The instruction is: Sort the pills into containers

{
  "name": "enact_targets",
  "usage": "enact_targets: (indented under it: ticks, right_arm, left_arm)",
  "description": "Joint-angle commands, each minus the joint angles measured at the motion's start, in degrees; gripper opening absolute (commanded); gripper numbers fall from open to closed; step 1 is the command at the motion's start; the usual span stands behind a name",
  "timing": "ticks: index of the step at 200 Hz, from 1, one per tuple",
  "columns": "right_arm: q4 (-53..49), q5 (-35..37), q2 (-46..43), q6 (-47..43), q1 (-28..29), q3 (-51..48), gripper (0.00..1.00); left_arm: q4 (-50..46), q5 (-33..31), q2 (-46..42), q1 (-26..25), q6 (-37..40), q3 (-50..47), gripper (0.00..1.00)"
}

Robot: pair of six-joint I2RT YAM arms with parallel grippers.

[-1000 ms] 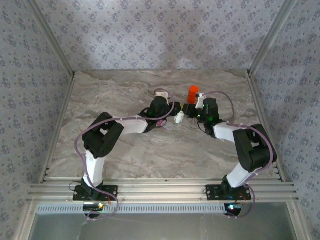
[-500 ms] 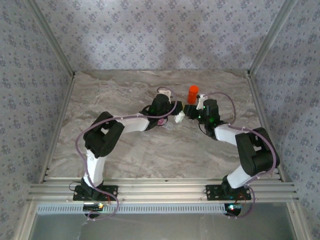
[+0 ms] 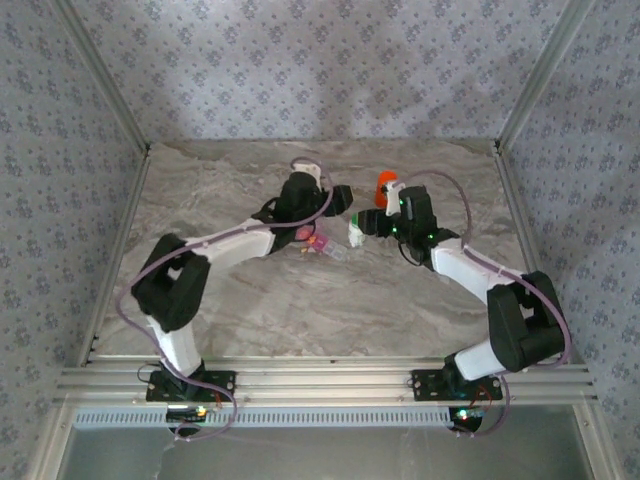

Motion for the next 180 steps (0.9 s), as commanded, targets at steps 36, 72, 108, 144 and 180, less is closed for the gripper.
enact_targets:
  ticks: [36,72,108,144,180]
  right_arm:
    - [-17.23,7.17,7.44,-8.91,4.35,9.68,0.77]
    - [-20.66,9.07,14.76,-10.42,5.59,15.09,0.8]
    - [-21.38,11.85,20.26,-10.17,6.75,18.94,0.72]
    - [-19.88,14.32,22.38,-10.07,7.13,23.26,0.52]
    - [-19.67,18.22,28.23,-10.15,6.65,31.29,0.52]
  left_arm:
    - [-3.23,-9.48,-17.3,0.34,7.26,-11.71,0.72]
    - [-2.87,-11.07,-23.27,1.39,6.63,-19.08,0.73]
    - [-2.67,-11.35,-25.92,2.26,6.16,-22.77,0.74]
    - [-3.49,-11.25,-26.86,2.83,6.64,-24.0,0.74]
    - [-3.99,-11.19,-27.15,3.78,7.66,-25.26,0.75]
